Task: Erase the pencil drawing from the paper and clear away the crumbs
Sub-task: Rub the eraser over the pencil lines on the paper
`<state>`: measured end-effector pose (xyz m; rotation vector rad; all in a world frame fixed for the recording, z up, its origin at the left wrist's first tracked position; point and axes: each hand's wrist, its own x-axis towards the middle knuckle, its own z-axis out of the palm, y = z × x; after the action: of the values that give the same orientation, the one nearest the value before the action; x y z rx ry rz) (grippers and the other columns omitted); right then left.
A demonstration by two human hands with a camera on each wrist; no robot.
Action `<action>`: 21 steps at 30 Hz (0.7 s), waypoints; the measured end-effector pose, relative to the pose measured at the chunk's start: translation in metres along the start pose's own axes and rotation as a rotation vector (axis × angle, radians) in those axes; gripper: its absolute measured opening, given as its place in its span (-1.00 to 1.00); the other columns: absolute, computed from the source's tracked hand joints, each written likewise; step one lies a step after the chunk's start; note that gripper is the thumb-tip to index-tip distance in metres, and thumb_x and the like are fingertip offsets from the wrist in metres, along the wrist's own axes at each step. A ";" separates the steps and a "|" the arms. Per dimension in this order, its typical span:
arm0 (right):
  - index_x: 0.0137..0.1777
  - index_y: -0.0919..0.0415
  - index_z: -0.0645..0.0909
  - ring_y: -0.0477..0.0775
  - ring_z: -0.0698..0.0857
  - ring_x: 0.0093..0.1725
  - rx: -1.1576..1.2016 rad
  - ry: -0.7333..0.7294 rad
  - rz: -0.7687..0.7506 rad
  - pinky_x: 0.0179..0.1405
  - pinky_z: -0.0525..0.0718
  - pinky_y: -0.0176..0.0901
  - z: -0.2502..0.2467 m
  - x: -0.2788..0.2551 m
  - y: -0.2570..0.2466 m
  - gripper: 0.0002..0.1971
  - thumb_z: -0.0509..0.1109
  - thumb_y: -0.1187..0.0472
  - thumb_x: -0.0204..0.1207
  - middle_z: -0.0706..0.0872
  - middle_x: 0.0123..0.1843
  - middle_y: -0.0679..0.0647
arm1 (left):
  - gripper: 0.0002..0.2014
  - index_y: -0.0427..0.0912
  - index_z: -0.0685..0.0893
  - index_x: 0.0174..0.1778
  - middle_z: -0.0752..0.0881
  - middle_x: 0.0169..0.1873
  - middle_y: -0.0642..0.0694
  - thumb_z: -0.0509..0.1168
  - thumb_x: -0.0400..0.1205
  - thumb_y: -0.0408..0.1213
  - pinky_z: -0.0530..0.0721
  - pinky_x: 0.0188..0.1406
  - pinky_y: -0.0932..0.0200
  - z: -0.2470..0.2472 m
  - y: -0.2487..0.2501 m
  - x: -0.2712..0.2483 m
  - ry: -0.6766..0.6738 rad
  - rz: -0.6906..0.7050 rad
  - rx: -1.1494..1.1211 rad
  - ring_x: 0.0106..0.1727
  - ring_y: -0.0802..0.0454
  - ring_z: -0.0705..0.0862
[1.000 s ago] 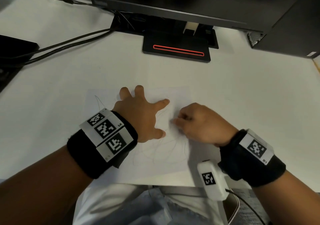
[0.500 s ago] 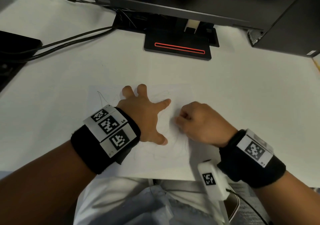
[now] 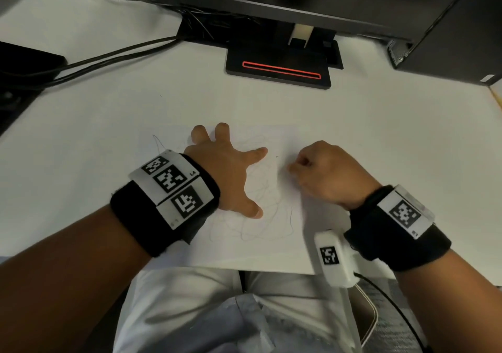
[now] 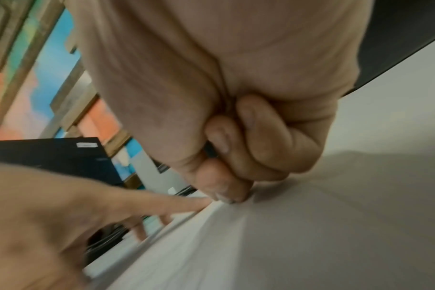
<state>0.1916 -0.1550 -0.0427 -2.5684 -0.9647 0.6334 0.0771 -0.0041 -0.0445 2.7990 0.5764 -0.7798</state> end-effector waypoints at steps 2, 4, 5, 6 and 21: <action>-0.20 0.44 0.65 0.19 0.70 -0.26 -0.036 -0.094 -0.078 -0.30 0.63 -0.05 0.009 -0.007 -0.007 -0.67 0.29 0.14 0.61 0.78 -0.23 0.29 | 0.10 0.52 -0.16 0.64 0.04 0.48 -0.17 0.36 0.28 0.55 0.66 0.17 -0.09 0.000 0.000 0.000 -0.001 -0.002 -0.001 0.49 -0.40 0.10; -0.19 0.45 0.65 0.18 0.68 -0.30 -0.039 -0.157 -0.087 -0.22 0.69 0.05 0.011 -0.010 -0.009 -0.66 0.29 0.14 0.61 0.78 -0.22 0.31 | 0.11 0.52 -0.17 0.64 0.06 0.46 -0.17 0.36 0.28 0.55 0.65 0.19 -0.11 0.000 0.000 0.001 -0.005 -0.004 0.001 0.47 -0.40 0.12; -0.20 0.46 0.64 0.15 0.64 -0.33 -0.033 -0.134 -0.057 -0.25 0.67 0.05 0.007 -0.007 -0.005 -0.66 0.29 0.15 0.60 0.78 -0.21 0.34 | 0.11 0.52 -0.18 0.63 0.05 0.47 -0.17 0.35 0.27 0.56 0.64 0.19 -0.11 0.000 0.000 0.001 -0.008 -0.007 0.005 0.47 -0.41 0.12; -0.21 0.48 0.63 0.12 0.61 -0.35 -0.024 -0.084 -0.017 -0.32 0.63 0.00 0.001 -0.003 -0.001 -0.66 0.29 0.16 0.60 0.77 -0.20 0.35 | 0.11 0.53 -0.19 0.63 0.04 0.49 -0.18 0.35 0.27 0.56 0.64 0.20 -0.11 -0.001 0.001 0.001 -0.013 -0.011 0.011 0.48 -0.41 0.11; -0.15 0.43 0.66 0.14 0.68 -0.32 -0.128 -0.166 -0.136 -0.37 0.59 -0.10 0.010 -0.014 -0.007 -0.67 0.28 0.13 0.61 0.78 -0.23 0.30 | 0.11 0.57 -0.22 0.61 0.05 0.48 -0.17 0.34 0.27 0.58 0.61 0.07 -0.07 -0.003 0.004 0.001 -0.032 -0.031 0.037 0.45 -0.37 0.15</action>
<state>0.1731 -0.1585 -0.0437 -2.5622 -1.2608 0.7799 0.0807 -0.0063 -0.0426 2.8120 0.6081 -0.8489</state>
